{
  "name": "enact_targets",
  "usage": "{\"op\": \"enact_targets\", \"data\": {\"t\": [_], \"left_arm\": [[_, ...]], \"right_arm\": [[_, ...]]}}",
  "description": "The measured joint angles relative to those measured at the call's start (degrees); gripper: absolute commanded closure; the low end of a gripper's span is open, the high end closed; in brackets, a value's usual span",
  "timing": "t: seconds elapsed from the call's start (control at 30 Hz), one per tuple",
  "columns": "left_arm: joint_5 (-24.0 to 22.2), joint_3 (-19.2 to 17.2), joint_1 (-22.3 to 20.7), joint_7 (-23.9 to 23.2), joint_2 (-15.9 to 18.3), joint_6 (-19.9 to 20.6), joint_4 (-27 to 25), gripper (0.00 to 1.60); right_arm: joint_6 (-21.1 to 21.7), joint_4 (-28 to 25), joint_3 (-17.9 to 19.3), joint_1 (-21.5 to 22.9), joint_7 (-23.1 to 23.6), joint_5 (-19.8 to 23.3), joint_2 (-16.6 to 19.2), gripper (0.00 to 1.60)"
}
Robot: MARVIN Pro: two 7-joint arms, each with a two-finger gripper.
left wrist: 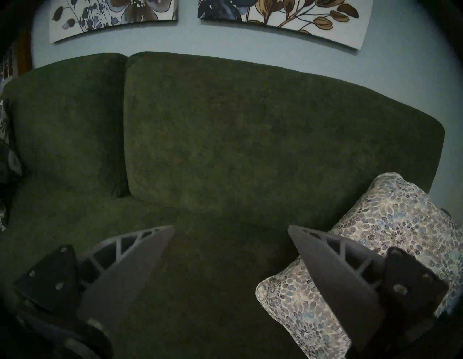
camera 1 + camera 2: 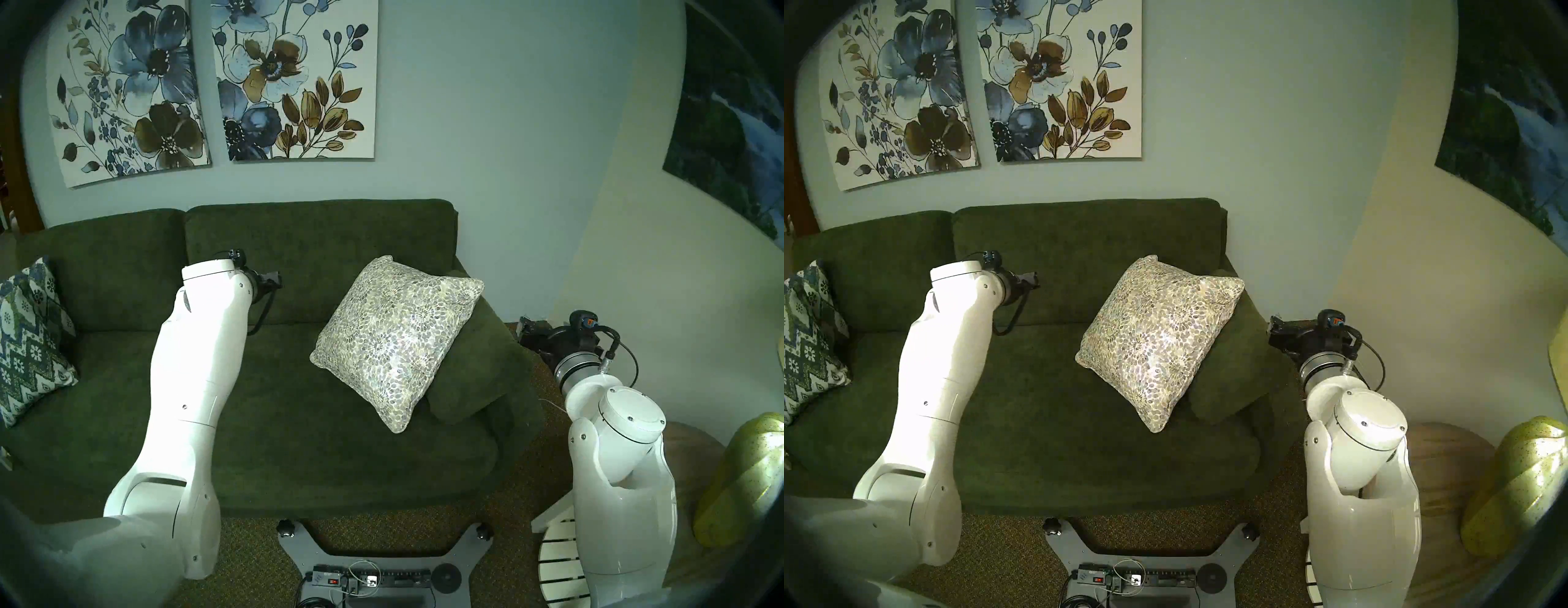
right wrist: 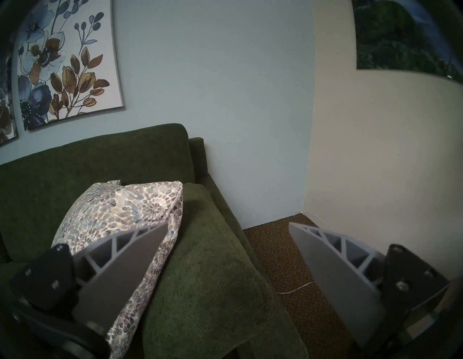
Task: Fix throw pillow on sofa
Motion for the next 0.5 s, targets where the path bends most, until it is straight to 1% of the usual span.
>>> {"op": "enact_targets", "data": {"t": [0.13,0.3,0.4,0.5], "left_arm": [[-0.71,-0.75,1.86,-2.53,1.37,-0.61,-2.16,0.00],[-2.13,-2.10,4.86,-7.23,3.42,-1.74,-5.36,0.00],[-3.17,-3.02,6.73,-10.42,4.61,-2.39,-6.85,0.00],[-3.92,-3.56,8.18,-12.66,5.39,-2.74,-7.73,0.00]], "right_arm": [[0.00,0.01,0.00,0.00,0.00,0.00,0.00,0.00],[0.00,0.01,0.00,0.00,0.00,0.00,0.00,0.00],[-0.01,0.01,0.00,0.00,0.00,0.00,0.00,0.00],[-0.01,0.03,0.00,0.00,0.00,0.00,0.00,0.00]]}}
